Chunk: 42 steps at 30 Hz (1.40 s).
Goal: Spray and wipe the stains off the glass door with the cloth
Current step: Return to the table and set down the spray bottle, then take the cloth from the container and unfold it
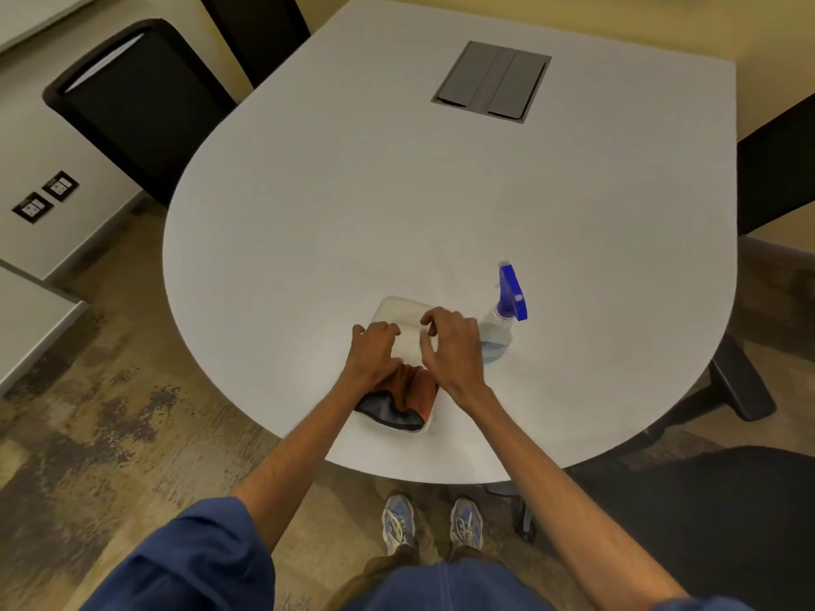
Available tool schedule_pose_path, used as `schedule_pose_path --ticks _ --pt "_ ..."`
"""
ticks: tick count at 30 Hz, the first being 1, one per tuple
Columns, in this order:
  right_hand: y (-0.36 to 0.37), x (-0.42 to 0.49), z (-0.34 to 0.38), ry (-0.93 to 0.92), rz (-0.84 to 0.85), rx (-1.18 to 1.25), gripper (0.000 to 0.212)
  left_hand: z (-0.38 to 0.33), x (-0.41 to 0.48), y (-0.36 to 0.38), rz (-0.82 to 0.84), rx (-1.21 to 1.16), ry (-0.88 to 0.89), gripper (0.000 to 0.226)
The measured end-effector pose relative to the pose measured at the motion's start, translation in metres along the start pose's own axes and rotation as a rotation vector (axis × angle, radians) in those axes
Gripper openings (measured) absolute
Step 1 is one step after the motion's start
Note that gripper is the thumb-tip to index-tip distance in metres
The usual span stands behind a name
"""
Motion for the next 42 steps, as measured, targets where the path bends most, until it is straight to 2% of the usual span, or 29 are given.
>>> schedule_pose_path --ticks 2,4,6,9,14,17,21,23,25,27,29,32,35,38,40,42 --pt "0.05 -0.012 -0.008 0.01 0.37 -0.221 0.03 0.01 -0.006 0.016 0.138 0.228 0.009 0.051" --pt "0.082 -0.026 -0.019 0.021 0.618 -0.396 0.04 0.017 -0.012 0.026 0.187 0.342 0.042 0.046" --pt "0.098 -0.037 -0.024 0.025 0.747 -0.473 0.044 0.02 -0.017 0.029 0.178 0.369 0.056 0.042" --pt "0.106 -0.044 -0.022 0.02 0.824 -0.504 0.038 0.02 -0.017 0.027 0.153 0.361 0.056 0.04" --pt "0.101 -0.033 -0.02 0.082 0.82 -0.478 0.021 0.019 -0.023 0.009 0.059 0.235 0.033 0.031" --pt "0.085 -0.015 -0.017 0.151 0.731 -0.401 0.015 0.019 -0.03 -0.008 -0.032 0.129 -0.043 0.03" --pt "0.053 0.018 -0.004 0.155 0.597 -0.326 0.016 0.02 -0.043 -0.035 -0.11 -0.095 -0.168 0.055" --pt "0.037 0.031 0.005 0.171 0.527 -0.175 0.013 0.023 -0.054 -0.048 -0.188 -0.253 -0.227 0.056" --pt "0.022 0.038 0.014 0.181 0.45 0.021 0.024 0.026 -0.067 -0.061 -0.32 -0.433 -0.273 0.042" --pt "0.01 0.042 0.023 0.192 0.408 0.229 0.028 0.031 -0.083 -0.071 -0.457 -0.597 -0.354 0.038" --pt "0.003 0.044 0.032 0.177 0.413 0.373 0.03 0.038 -0.101 -0.078 -0.585 -0.818 -0.46 0.036" --pt "-0.003 0.039 0.044 0.123 0.403 0.488 0.03 0.044 -0.128 -0.079 -0.687 -1.222 -0.591 0.017" --pt "-0.007 0.028 0.054 0.086 0.391 0.579 0.03 0.046 -0.154 -0.062 -0.602 -1.642 -0.783 0.029" --pt "-0.007 0.015 0.069 0.029 0.451 0.656 0.032 0.048 -0.181 -0.047 -0.509 -1.71 -0.843 0.034" --pt "-0.007 0.005 0.083 -0.02 0.519 0.706 0.033 0.053 -0.201 -0.04 -0.586 -1.722 -0.875 0.046" --pt "-0.004 -0.008 0.099 -0.033 0.647 0.802 0.033 0.059 -0.224 -0.035 -0.741 -1.773 -0.874 0.056"
Point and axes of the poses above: each hand's wrist, its own x-axis towards the middle knuckle, its own y-axis out of the palm, z = x × y, the point moved 8 cm from there along x, towards the middle knuckle, and after that the axes turned 9 degrees about -x, right-handed, at the moved point
